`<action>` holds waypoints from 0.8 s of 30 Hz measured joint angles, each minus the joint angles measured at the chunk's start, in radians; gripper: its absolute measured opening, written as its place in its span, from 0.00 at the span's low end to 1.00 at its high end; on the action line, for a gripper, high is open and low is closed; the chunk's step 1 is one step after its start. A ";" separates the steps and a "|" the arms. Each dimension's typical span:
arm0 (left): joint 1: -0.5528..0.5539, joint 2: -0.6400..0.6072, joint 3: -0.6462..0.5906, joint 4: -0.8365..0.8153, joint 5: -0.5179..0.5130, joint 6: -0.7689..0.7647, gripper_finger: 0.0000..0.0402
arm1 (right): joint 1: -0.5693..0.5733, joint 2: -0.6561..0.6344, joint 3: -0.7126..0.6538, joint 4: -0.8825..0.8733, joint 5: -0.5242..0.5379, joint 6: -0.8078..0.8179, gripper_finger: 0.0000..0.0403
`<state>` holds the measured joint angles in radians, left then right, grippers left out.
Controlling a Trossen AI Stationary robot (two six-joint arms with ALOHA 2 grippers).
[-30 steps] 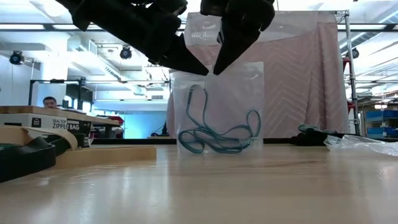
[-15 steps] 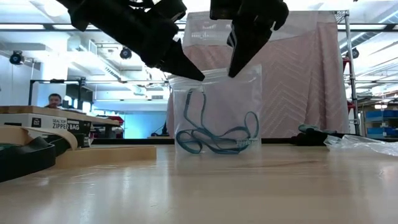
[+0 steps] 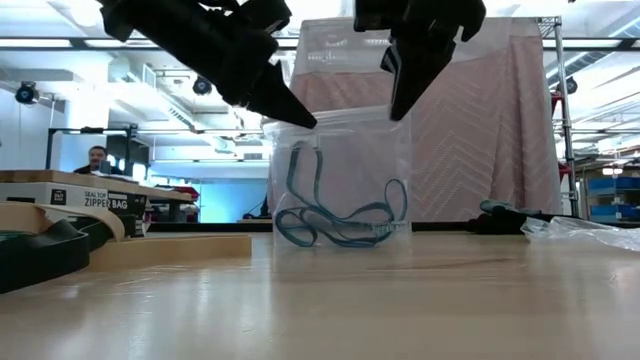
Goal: Sort rubber bands
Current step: Close the transparent zip bag
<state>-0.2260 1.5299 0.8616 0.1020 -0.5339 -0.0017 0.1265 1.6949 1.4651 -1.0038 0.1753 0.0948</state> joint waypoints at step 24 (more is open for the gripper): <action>-0.002 -0.023 -0.009 -0.065 -0.033 -0.028 0.00 | 0.115 -0.115 -0.237 0.355 0.088 0.116 0.14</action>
<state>-0.2279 1.5066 0.8523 0.0373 -0.5667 -0.0295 0.2418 1.5803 1.2278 -0.6493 0.2628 0.2108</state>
